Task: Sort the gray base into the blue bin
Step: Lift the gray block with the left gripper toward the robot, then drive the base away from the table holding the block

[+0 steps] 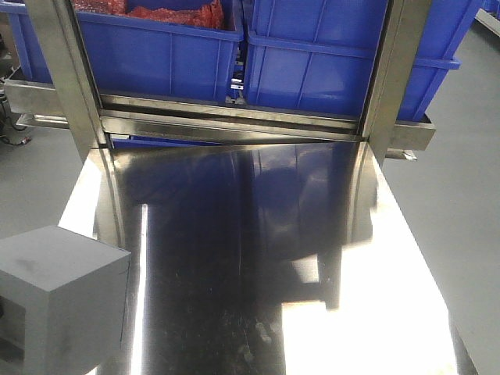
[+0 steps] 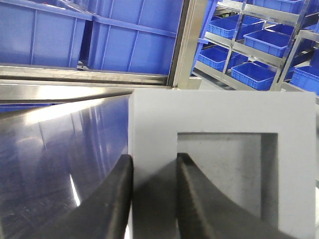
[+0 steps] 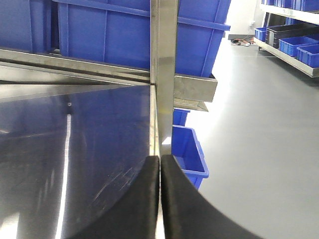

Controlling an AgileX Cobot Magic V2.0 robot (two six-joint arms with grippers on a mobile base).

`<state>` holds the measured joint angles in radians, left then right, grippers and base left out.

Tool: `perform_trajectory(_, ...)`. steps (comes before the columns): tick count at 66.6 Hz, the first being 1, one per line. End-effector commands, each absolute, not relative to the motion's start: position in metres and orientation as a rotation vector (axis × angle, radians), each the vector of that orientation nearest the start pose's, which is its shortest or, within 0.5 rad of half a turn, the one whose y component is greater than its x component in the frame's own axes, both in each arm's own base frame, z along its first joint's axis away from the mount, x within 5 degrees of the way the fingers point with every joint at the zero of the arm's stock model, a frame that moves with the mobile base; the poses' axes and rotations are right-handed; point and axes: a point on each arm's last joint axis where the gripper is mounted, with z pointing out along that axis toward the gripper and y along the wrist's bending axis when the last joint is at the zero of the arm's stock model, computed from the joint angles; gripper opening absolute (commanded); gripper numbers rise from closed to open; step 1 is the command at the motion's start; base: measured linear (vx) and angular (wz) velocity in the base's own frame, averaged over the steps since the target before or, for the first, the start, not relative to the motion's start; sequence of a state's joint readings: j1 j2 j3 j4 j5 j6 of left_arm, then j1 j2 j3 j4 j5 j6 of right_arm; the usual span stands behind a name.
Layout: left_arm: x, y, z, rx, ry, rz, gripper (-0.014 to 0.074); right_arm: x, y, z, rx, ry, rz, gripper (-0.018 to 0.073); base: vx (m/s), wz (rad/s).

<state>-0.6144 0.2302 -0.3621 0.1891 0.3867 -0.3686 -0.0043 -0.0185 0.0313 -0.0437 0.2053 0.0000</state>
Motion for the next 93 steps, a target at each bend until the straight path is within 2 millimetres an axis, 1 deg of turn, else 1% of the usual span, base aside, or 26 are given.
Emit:
perform_trajectory(1,0.0550,-0.0335,0.3046,0.307,1.612,-0.587,-0.0007,0.0559,-0.0009,0.1908,-0.042,1.619,-0.059,-0.0005,0.00,0.00)
perform_trajectory(32,0.0551,-0.0336,0.3045,0.307,1.613,-0.587,-0.0007,0.0559,-0.0009,0.1906,-0.042,1.622,-0.059,-0.0005,0.00,-0.01)
perform_trajectory(48,0.0552,-0.0335,0.3045,0.306,1.613,-0.585,-0.0007,0.0559,-0.0009,0.1906,-0.042,1.622,-0.059,-0.0005,-0.02,-0.22)
perform_trajectory(66,0.0552,-0.0335,0.3045,0.306,1.613,-0.585,-0.0007,0.0559,-0.0009,0.1906,-0.042,1.622,-0.059,-0.0005,-0.02,-0.61)
perform_trajectory(93,0.0546,-0.0333,0.3049,0.306,1.608,-0.589,-0.0007,0.0559,-0.0009,0.1906,-0.042,1.621,-0.059,-0.0005,-0.07,-0.84)
